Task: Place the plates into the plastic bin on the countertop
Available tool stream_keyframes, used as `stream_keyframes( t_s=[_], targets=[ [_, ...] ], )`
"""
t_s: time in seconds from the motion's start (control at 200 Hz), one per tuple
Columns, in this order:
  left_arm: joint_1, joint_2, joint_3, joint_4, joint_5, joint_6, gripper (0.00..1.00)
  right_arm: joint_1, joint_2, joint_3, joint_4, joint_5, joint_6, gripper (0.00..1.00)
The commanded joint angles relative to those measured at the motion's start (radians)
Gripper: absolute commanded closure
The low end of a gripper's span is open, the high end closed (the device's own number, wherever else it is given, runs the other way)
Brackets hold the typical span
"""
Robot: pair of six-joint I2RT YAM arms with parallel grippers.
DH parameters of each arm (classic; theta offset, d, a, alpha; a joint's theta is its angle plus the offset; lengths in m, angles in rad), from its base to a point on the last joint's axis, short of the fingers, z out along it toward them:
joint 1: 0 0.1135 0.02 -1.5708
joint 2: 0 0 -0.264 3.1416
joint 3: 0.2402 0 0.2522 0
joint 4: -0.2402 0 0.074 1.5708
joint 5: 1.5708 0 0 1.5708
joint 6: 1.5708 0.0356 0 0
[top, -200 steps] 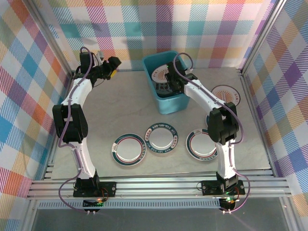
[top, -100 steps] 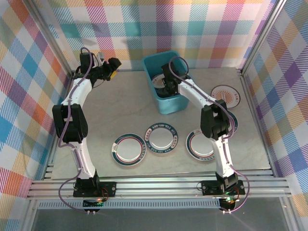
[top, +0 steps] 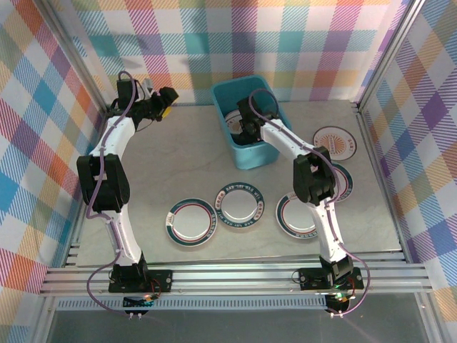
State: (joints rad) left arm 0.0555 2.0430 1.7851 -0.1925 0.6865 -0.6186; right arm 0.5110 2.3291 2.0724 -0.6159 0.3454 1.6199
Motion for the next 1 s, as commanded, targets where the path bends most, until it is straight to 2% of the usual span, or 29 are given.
stream_keyframes(
  t_s=[0.0,0.49,0.805,0.88,0.995],
  targets=[
    [0.011,0.001,0.011,-0.021,-0.004,0.019,0.24,0.007,0.036,0.045,0.010,-0.023,0.030,1.00],
    [0.011,-0.016,-0.006,-0.055,-0.024,0.031,0.24,0.001,0.105,0.097,0.000,-0.046,0.053,0.98],
    [0.010,-0.035,-0.032,-0.077,-0.043,0.049,0.24,-0.006,0.099,0.083,0.016,-0.076,0.014,0.55],
    [0.011,-0.045,-0.041,-0.105,-0.058,0.056,0.24,-0.010,0.095,0.098,-0.004,-0.088,-0.006,0.38],
    [0.010,-0.061,-0.059,-0.113,-0.071,0.063,0.24,-0.011,0.071,0.094,0.019,-0.075,-0.050,0.21]
  ],
)
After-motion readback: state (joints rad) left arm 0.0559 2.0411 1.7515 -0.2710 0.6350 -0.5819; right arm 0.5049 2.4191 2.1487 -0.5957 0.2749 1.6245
